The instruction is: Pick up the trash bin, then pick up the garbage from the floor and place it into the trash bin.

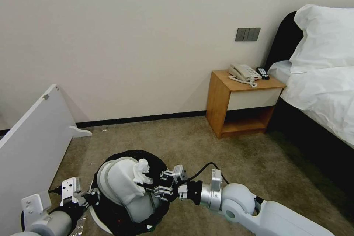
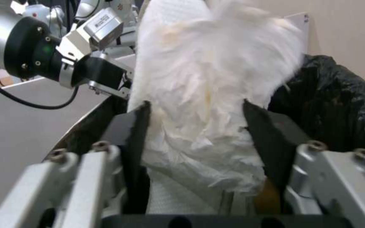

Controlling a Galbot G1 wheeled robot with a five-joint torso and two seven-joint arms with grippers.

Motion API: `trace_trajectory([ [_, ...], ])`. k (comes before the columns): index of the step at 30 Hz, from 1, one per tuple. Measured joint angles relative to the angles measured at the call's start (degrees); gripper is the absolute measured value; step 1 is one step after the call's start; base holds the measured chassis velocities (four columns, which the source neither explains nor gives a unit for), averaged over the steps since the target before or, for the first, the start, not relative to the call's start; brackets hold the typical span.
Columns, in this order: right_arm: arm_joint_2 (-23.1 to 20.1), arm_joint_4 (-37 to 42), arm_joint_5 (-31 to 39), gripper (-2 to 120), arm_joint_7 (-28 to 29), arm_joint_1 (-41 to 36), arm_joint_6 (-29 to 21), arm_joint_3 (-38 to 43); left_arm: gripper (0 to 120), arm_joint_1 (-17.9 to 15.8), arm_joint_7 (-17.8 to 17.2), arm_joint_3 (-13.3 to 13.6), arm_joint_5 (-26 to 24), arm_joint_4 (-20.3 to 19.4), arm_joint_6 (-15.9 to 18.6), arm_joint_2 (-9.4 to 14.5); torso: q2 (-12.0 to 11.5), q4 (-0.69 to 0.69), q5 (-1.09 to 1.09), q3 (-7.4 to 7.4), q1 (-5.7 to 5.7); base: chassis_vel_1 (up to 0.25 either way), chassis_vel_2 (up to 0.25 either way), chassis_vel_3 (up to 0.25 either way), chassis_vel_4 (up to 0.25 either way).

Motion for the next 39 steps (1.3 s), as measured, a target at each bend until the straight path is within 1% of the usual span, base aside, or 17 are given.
trace_trajectory([
  [1, -0.2, 0.1, -0.1, 72, 0.1, -0.2, 0.0, 0.2, 1, -0.1, -0.1, 0.1, 0.0, 0.0, 0.0, 0.0, 0.0, 0.0, 0.0, 0.0, 0.0, 0.0, 0.0, 0.0, 0.0],
  [2, -0.2, 0.1, -0.1, 72, 0.1, -0.2, 0.0, 0.2, 1, -0.1, -0.1, 0.1, 0.0, 0.0, 0.0, 0.0, 0.0, 0.0, 0.0, 0.0, 0.0, 0.0, 0.0, 0.0, 0.0],
  [3, -0.4, 0.2, -0.2, 75, 0.1, -0.4, 0.0, 0.4, 1, -0.2, -0.1, 0.1, 0.0, 0.1, 0.0, 0.0, 0.0, 0.0, 0.0, 0.0, 0.0, 0.0, 0.0, 0.0, 0.0],
  [4, -0.6, 0.4, -0.2, 81, 0.1, -0.6, 0.0, 0.6, 1, -0.2, -0.2, 0.1, -0.1, 0.1, 0.0, 0.0, 0.0, 0.0, 0.0, 0.0, 0.0, 0.0, 0.0, 0.0, 0.0],
  [5, -0.6, 0.4, -0.2, 81, 0.1, -0.6, 0.0, 0.6, 1, -0.2, -0.2, 0.1, -0.1, 0.1, 0.0, 0.0, 0.0, 0.0, 0.0, 0.0, 0.0, 0.0, 0.0, 0.0, 0.0],
  [6, -0.7, 0.4, -0.2, 88, 0.2, -0.7, 0.0, 0.7, 1, -0.2, -0.2, 0.1, -0.2, 0.1, 0.0, 0.1, 0.0, 0.0, 0.0, 0.0, 0.0, 0.0, 0.0, 0.0, 0.0],
  [7, -0.8, 0.5, -0.2, 91, 0.2, -0.8, 0.0, 0.7, 1, -0.3, -0.2, 0.0, -0.3, 0.1, 0.0, 0.1, 0.0, 0.0, 0.01, 0.0, 0.0, 0.0, 0.0, 0.0, 0.0],
  [8, -0.8, 0.5, -0.2, 91, 0.2, -0.8, 0.0, 0.7, 1, -0.3, -0.2, 0.0, -0.3, 0.1, 0.0, 0.1, 0.0, 0.0, 0.01, 0.0, 0.0, 0.0, 0.0, 0.0, 0.0],
  [9, -0.9, 0.7, -0.2, 97, 0.2, -0.9, 0.0, 0.8, 1, -0.3, -0.3, -0.2, -0.6, 0.1, 0.0, 0.2, 0.0, 0.0, 0.0, 0.0, 0.0, 0.0, 0.0, 0.0, 0.0],
  [10, -1.1, 0.8, -0.2, 99, 0.2, -1.1, 0.0, 0.9, 1, -0.3, -0.3, -0.4, -0.6, 0.2, 0.0, 0.2, 0.0, 0.01, 0.01, 0.0, 0.0, 0.0, 0.0, 0.0, 0.0],
  [16, -1.7, 1.3, -0.4, 100, 0.3, -1.7, 0.0, 1.3, 1, -0.4, -0.5, -1.2, -1.3, 0.5, 0.0, 0.3, 0.0, 0.0, 0.0, 0.0, 0.0, 0.0, 0.0, 0.0, 0.0],
  [39, -4.1, 3.1, -0.7, 100, 0.5, -4.1, 0.2, 4.5, 1, -0.9, -0.9, -1.7, -2.1, 1.2, 0.0, 0.5, 0.0, 0.0, 0.01, 0.0, 0.0, 0.0, 0.0, 0.0, 0.0],
])
